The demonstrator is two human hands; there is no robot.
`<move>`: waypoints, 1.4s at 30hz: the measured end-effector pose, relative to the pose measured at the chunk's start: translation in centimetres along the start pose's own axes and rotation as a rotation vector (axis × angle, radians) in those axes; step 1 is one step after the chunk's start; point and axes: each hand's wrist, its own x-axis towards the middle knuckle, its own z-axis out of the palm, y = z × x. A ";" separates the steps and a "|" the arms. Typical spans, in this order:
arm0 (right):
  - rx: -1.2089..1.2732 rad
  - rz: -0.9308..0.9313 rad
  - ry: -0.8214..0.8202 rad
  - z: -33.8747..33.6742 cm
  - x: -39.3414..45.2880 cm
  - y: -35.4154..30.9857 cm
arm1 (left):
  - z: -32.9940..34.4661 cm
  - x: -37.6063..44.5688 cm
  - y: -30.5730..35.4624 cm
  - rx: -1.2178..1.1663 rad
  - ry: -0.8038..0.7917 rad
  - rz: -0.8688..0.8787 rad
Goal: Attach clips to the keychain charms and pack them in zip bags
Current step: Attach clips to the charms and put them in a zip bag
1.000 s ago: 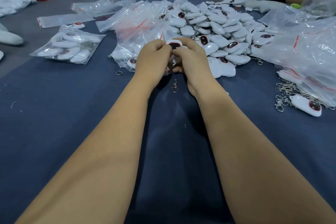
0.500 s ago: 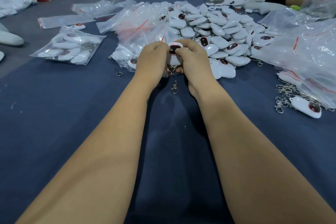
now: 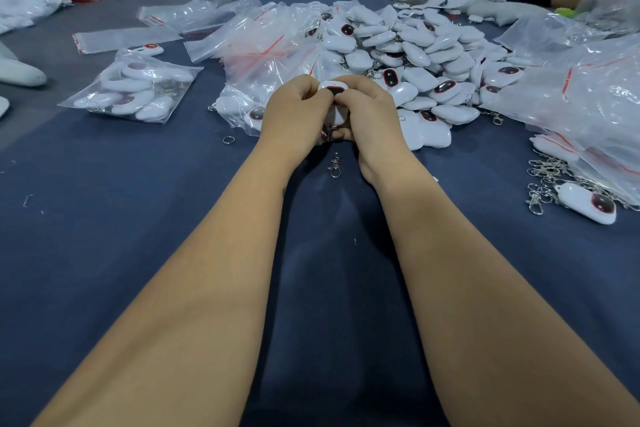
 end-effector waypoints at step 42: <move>-0.360 -0.236 0.103 1.2 -0.4 0.4 | -0.9 0.0 0.9 -0.061 0.209 0.113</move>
